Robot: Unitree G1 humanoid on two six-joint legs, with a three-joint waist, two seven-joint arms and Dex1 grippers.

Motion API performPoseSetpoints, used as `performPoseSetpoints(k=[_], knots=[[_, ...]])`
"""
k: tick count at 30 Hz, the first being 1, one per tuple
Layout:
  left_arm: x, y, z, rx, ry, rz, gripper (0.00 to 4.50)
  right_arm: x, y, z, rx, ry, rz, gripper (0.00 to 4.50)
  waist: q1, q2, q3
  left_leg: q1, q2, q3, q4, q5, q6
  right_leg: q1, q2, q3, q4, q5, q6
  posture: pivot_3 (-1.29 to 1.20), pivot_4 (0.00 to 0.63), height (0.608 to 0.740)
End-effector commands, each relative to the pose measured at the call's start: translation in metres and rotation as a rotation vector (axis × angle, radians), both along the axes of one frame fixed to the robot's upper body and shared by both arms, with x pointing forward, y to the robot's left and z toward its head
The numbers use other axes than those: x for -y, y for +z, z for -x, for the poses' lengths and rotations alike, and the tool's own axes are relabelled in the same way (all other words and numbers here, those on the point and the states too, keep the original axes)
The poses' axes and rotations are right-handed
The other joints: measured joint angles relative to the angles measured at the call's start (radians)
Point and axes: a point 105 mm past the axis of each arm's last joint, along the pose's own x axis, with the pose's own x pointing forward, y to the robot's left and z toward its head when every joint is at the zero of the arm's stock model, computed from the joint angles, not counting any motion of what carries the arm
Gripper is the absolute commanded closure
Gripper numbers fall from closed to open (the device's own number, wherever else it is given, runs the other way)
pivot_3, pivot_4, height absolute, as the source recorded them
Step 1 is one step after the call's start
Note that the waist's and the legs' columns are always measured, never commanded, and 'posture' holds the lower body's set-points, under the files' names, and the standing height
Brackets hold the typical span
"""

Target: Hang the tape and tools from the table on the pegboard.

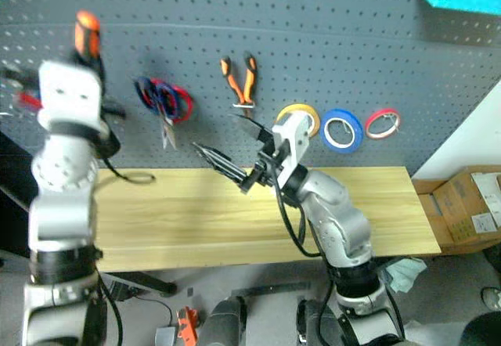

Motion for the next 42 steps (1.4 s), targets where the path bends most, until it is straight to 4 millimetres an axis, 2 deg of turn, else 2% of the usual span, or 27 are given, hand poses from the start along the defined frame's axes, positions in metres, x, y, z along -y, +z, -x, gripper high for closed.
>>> performPoseSetpoints(k=[1,3,6,9,12,15,18,19,20,28,31,33,35,37,40,42], knots=[[-0.017,0.025,-0.007,0.107,0.032,0.037,3.77,-0.002,0.012,-0.002,0.080,-0.015,-0.031,0.00,0.009,-0.002,-0.016,0.000,0.000,0.002,0.000,0.000,0.000,0.000,0.000,0.001,-0.001,0.000,0.000,0.26,0.017,0.740],[-0.025,0.027,-0.017,0.096,0.036,0.066,3.77,-0.002,0.011,-0.006,0.086,-0.031,-0.032,0.00,0.012,-0.005,-0.025,0.000,0.000,0.003,0.000,0.000,0.000,0.000,0.000,0.001,0.000,0.000,0.001,0.25,0.010,0.740],[-0.037,0.020,-0.035,0.049,0.032,0.130,3.77,0.001,0.011,-0.009,0.092,-0.059,-0.035,0.00,0.020,-0.006,-0.038,0.000,0.001,0.003,0.000,0.000,0.000,-0.001,0.000,0.001,0.001,0.001,0.000,0.24,0.005,0.740],[-0.049,0.002,-0.053,-0.035,0.018,0.240,3.77,0.005,0.010,-0.012,0.096,-0.094,-0.034,0.00,0.027,-0.008,-0.046,0.000,0.001,0.003,0.000,0.000,0.000,-0.001,0.001,0.002,0.002,0.001,-0.001,0.23,0.004,0.740],[-0.051,-0.019,-0.068,-0.123,-0.026,0.318,3.77,0.009,0.009,-0.013,0.097,-0.121,-0.028,0.00,0.033,-0.009,-0.049,0.000,0.001,0.003,0.001,0.000,0.000,-0.002,0.001,0.002,0.003,0.003,-0.004,0.22,0.004,0.740],[-0.057,-0.038,-0.073,-0.168,-0.042,0.409,3.77,0.011,0.008,-0.014,0.097,-0.141,-0.021,0.00,0.035,-0.009,-0.054,0.000,0.001,0.004,0.001,0.000,0.000,-0.002,0.001,0.003,0.003,0.003,-0.005,0.20,0.003,0.740],[-0.065,-0.042,-0.071,-0.158,-0.028,0.461,3.77,0.012,0.007,-0.013,0.097,-0.150,-0.017,0.00,0.034,-0.011,-0.055,0.000,0.002,0.004,0.001,0.000,0.000,-0.002,0.001,0.003,0.004,0.004,-0.005,0.20,0.004,0.740],[-0.068,-0.042,-0.070,-0.151,-0.025,0.473,3.05,0.012,0.006,-0.014,0.096,-0.153,-0.016,0.00,0.034,-0.011,-0.055,0.000,0.002,0.004,0.001,0.000,0.000,-0.002,0.001,0.003,0.005,0.004,-0.005,0.20,0.004,0.740],[-0.070,-0.042,-0.069,-0.148,-0.023,0.480,2.81,0.013,0.006,-0.014,0.095,-0.157,-0.014,0.00,0.034,-0.011,-0.056,0.000,0.002,0.004,0.002,0.000,0.000,-0.002,0.001,0.003,0.005,0.004,-0.005,0.20,0.005,0.740],[-0.075,-0.042,-0.060,-0.132,-0.018,0.479,0.01,0.011,0.004,-0.014,0.095,-0.155,-0.004,0.00,0.035,-0.015,-0.066,0.002,0.002,0.005,0.005,0.000,0.000,-0.002,0.001,0.004,0.012,0.004,-0.005,0.22,0.000,0.740],[-0.079,-0.042,-0.053,-0.122,-0.007,0.473,0.01,0.010,0.004,-0.015,0.102,-0.152,0.001,0.00,0.035,-0.015,-0.074,0.004,0.002,0.006,0.005,0.000,0.000,-0.002,0.001,0.004,0.014,0.004,-0.005,0.23,0.000,0.740],[-0.076,-0.039,-0.048,-0.117,-0.018,0.446,0.01,0.010,0.003,-0.015,0.106,-0.154,0.006,0.00,0.036,-0.016,-0.077,0.006,0.002,0.006,0.005,0.000,0.000,-0.001,0.001,0.005,0.016,0.004,-0.005,0.24,0.000,0.740],[-0.060,-0.041,-0.045,-0.131,-0.109,0.468,0.01,0.012,0.001,-0.015,0.109,-0.164,0.017,0.00,0.037,-0.016,-0.079,0.007,0.002,0.007,0.005,0.000,0.000,0.000,0.001,0.005,0.017,0.004,-0.005,0.25,0.000,0.740],[-0.040,-0.044,-0.043,-0.165,-0.206,0.462,0.01,0.013,-0.001,-0.014,0.110,-0.172,0.028,0.00,0.039,-0.017,-0.082,0.008,0.003,0.008,0.006,0.001,0.000,0.000,0.001,0.005,0.017,0.004,-0.006,0.25,0.000,0.740],[0.006,-0.064,-0.031,-0.244,-0.358,0.485,0.01,0.021,-0.015,-0.018,0.125,-0.234,0.119,0.00,0.047,-0.015,-0.085,0.012,0.003,0.009,0.005,0.001,0.000,0.005,0.001,0.006,0.015,0.004,-0.006,0.26,0.000,0.740],[0.018,-0.072,-0.023,-0.278,-0.401,0.505,0.01,0.021,-0.022,-0.020,0.137,-0.271,0.173,0.00,0.054,-0.015,-0.088,0.018,0.003,0.009,0.005,0.000,0.001,0.013,0.000,0.005,0.012,0.002,-0.005,0.26,0.000,0.740]])
